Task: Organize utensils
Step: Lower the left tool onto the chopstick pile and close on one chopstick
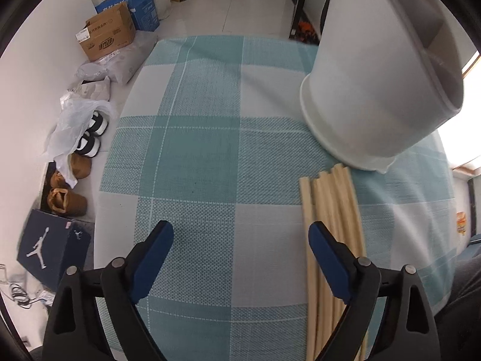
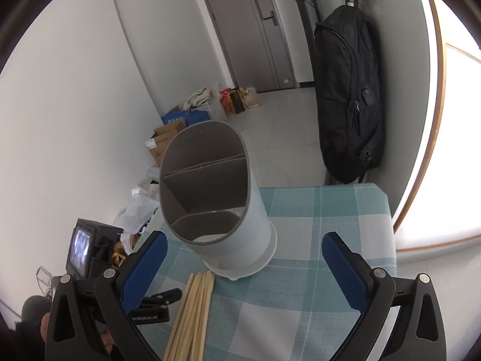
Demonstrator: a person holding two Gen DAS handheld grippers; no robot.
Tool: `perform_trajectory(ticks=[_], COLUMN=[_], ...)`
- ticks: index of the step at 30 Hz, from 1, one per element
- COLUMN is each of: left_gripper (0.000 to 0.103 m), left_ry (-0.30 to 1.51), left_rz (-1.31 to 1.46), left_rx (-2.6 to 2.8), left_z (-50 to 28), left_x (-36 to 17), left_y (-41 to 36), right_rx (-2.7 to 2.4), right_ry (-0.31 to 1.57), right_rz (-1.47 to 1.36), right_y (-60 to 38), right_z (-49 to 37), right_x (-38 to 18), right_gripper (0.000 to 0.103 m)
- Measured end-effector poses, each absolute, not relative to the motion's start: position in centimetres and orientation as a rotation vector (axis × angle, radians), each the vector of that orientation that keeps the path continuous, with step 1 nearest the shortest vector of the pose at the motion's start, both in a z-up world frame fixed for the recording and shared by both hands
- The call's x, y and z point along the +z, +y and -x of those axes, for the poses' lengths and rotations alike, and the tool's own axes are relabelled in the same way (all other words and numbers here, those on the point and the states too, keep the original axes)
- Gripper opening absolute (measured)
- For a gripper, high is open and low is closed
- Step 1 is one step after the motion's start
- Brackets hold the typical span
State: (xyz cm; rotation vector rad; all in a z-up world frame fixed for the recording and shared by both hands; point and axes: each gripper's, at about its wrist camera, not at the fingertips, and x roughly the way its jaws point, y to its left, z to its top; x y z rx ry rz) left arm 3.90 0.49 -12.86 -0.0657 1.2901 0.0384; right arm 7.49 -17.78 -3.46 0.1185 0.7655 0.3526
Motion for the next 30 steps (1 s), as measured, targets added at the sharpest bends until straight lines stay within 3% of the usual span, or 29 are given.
perform_trajectory(ticks=[17, 19, 24, 30], left_gripper=[0.086, 0.080, 0.042, 0.023], left_ry=[1.293, 1.284, 1.256, 1.217], left_rz=[0.040, 0.040, 0.028, 0.027], left_rx=[0.038, 0.036, 0.014, 0.000], left_z=[-5.1, -5.2, -5.7, -6.2], left_x=[-13.2, -13.0, -12.6, -12.6], left_y=[-0.1, 0.1, 0.1, 0.0], right_rx=[0.369, 0.373, 0.380, 0.411], right_ry=[0.784, 0.789, 0.802, 0.840], right_rz=[-0.157, -0.162, -0.164, -0.152], right_y=[-19.1, -19.2, -19.2, -18.6], right_z=[-7.3, -7.3, -7.3, -7.2], right_x=[-3.3, -3.3, -3.4, -4.0], right_gripper=[0.103, 0.103, 0.103, 0.103])
